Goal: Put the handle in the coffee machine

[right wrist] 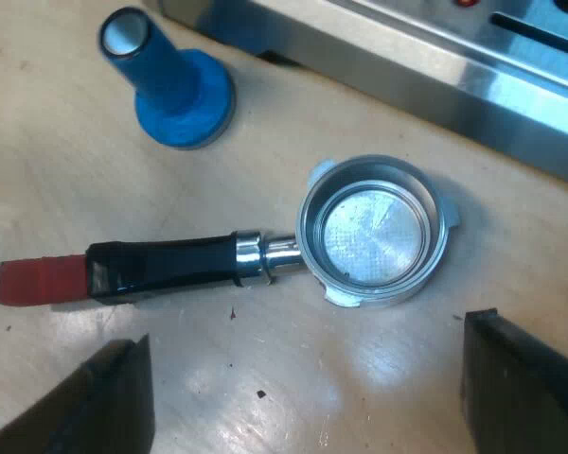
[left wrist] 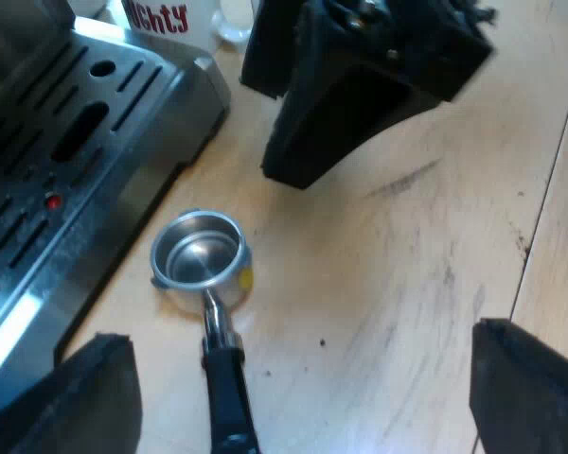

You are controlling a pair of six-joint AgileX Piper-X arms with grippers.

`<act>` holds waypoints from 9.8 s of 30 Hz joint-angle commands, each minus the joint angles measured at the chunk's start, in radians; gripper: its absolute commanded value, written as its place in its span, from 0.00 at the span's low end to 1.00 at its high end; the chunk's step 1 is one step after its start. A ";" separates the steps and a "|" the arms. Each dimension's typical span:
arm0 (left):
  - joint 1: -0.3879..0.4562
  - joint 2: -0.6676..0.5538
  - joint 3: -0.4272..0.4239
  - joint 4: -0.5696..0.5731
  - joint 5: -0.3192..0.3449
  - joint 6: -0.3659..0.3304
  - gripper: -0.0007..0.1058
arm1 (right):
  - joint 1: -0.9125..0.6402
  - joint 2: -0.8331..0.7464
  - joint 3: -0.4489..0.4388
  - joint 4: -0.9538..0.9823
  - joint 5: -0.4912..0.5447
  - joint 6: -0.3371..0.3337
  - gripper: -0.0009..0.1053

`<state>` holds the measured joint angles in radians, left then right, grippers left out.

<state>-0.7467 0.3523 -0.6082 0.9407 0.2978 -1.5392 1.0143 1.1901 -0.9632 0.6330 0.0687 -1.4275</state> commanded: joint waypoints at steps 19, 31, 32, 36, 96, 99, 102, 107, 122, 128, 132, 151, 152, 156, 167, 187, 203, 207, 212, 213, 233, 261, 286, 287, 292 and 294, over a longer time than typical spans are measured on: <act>-0.003 -0.002 -0.006 -0.012 -0.012 -0.006 0.68 | -0.057 0.294 -0.155 0.015 -0.085 -0.258 0.74; -0.003 -0.002 -0.006 0.003 -0.012 -0.006 0.68 | -0.079 0.365 -0.154 -0.012 -0.029 -0.357 0.74; -0.003 -0.002 -0.006 0.003 -0.012 -0.006 0.68 | -0.085 0.370 -0.154 -0.023 -0.042 -0.357 0.74; -0.003 -0.002 -0.006 0.003 -0.012 -0.006 0.68 | -0.113 0.381 -0.154 -0.046 -0.056 -0.357 0.74; -0.003 -0.002 -0.006 0.000 -0.012 0.005 0.68 | -0.136 0.329 -0.154 0.169 -0.094 -0.224 0.01; -0.003 -0.002 -0.006 0.000 -0.012 0.037 0.68 | -0.136 0.284 -0.154 0.207 -0.069 -0.178 0.01; -0.003 -0.002 -0.006 0.000 -0.012 0.069 0.68 | -0.136 0.254 -0.154 0.240 -0.069 -0.155 0.01; -0.003 -0.002 -0.006 -0.002 -0.012 0.121 0.65 | -0.136 0.183 -0.154 0.292 -0.069 -0.111 0.01; -0.003 0.078 -0.006 -0.002 0.042 0.214 0.63 | -0.136 0.025 -0.154 0.351 -0.055 -0.094 0.01; -0.003 0.169 -0.006 -0.022 0.058 0.214 0.63 | -0.136 -0.017 -0.154 0.351 -0.043 -0.096 0.01; -0.003 0.224 -0.006 -0.057 0.069 0.220 0.63 | -0.136 -0.032 -0.154 0.351 -0.043 -0.096 0.01; -0.026 0.503 -0.006 -0.181 0.087 0.221 0.63 | -0.136 -0.035 -0.154 0.344 -0.050 -0.102 0.01; -0.026 0.519 -0.006 -0.189 0.087 0.221 0.63 | -0.136 -0.035 -0.154 0.344 -0.051 -0.102 0.01; -0.026 0.575 -0.006 -0.204 0.087 0.221 0.63 | -0.136 -0.035 -0.154 0.344 -0.051 -0.102 0.01; -0.026 0.649 -0.006 -0.241 0.087 0.221 0.63 | -0.136 -0.035 -0.154 0.344 -0.051 -0.102 0.01; -0.026 0.649 -0.006 -0.158 0.105 0.221 0.01 | -0.136 -0.035 -0.154 0.344 -0.051 -0.071 0.01; -0.026 0.649 -0.006 -0.179 0.149 0.213 0.01 | -0.136 -0.035 -0.154 0.395 -0.052 -0.012 0.45; -0.026 0.649 -0.006 -0.194 0.185 0.212 0.01 | -0.136 -0.035 -0.154 0.406 -0.069 -0.012 0.81; -0.026 0.649 -0.006 -0.198 0.191 0.212 0.01 | -0.136 -0.035 -0.154 0.403 -0.069 -0.019 0.99; -0.026 0.649 -0.006 -0.198 0.191 0.212 0.01 | -0.136 -0.035 -0.154 0.404 -0.069 -0.019 0.99; 0.132 0.522 -0.006 -0.167 0.159 0.176 0.01 | -0.136 -0.209 -0.154 0.404 0.066 -0.057 0.99; 0.459 0.312 -0.006 0.094 0.072 0.229 0.01 | 0.216 -0.238 -0.152 0.215 0.373 0.004 0.99; 0.560 0.312 -0.006 0.102 0.072 0.229 0.01 | 0.435 0.003 -0.145 -0.107 0.593 0.019 0.99; 0.560 0.312 -0.006 0.102 0.072 0.229 0.01 | 0.435 0.003 -0.145 -0.107 0.593 0.017 0.99; 0.560 0.312 -0.006 0.102 0.072 0.229 0.01 | 0.435 0.003 -0.145 -0.107 0.593 0.011 0.99; 0.560 0.312 -0.006 0.102 0.072 0.229 0.01 | 0.435 0.003 -0.145 -0.107 0.593 0.011 0.99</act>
<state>-0.1854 0.6783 -0.6029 1.0705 0.3508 -1.3144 1.4485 1.1993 -1.1050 0.5348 0.6482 -1.4020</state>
